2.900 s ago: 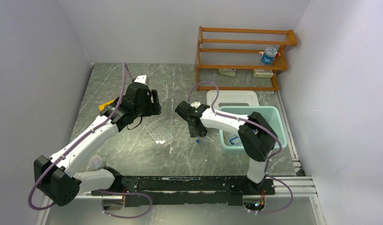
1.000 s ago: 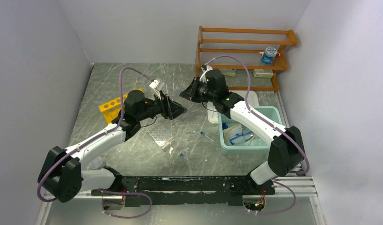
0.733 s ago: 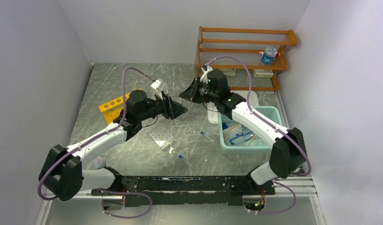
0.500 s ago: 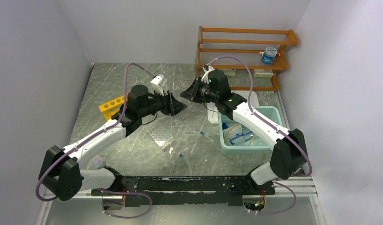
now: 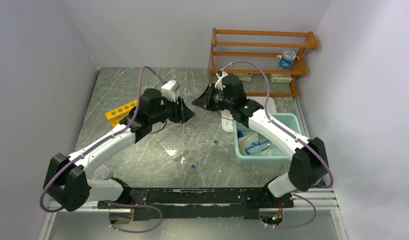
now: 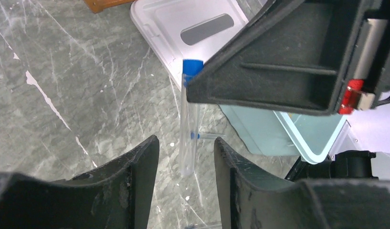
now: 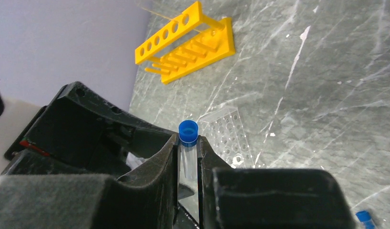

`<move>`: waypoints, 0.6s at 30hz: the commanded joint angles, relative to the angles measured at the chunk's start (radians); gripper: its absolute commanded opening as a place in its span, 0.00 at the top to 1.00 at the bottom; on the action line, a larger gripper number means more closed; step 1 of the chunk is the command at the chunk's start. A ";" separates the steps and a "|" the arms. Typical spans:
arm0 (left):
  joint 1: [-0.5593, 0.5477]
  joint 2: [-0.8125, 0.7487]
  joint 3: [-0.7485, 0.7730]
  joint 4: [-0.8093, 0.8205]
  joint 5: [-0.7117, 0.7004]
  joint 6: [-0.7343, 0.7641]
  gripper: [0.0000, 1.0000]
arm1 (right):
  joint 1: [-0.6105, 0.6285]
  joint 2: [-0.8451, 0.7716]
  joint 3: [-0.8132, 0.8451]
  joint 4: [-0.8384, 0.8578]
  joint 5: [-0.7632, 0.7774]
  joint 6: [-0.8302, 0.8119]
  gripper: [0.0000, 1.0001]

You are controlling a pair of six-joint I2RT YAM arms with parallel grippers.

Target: Organize the chemistry lab equipment

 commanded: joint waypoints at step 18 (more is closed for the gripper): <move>0.004 -0.028 0.005 0.112 0.178 0.247 0.95 | -0.038 0.068 0.121 -0.144 -0.181 -0.041 0.60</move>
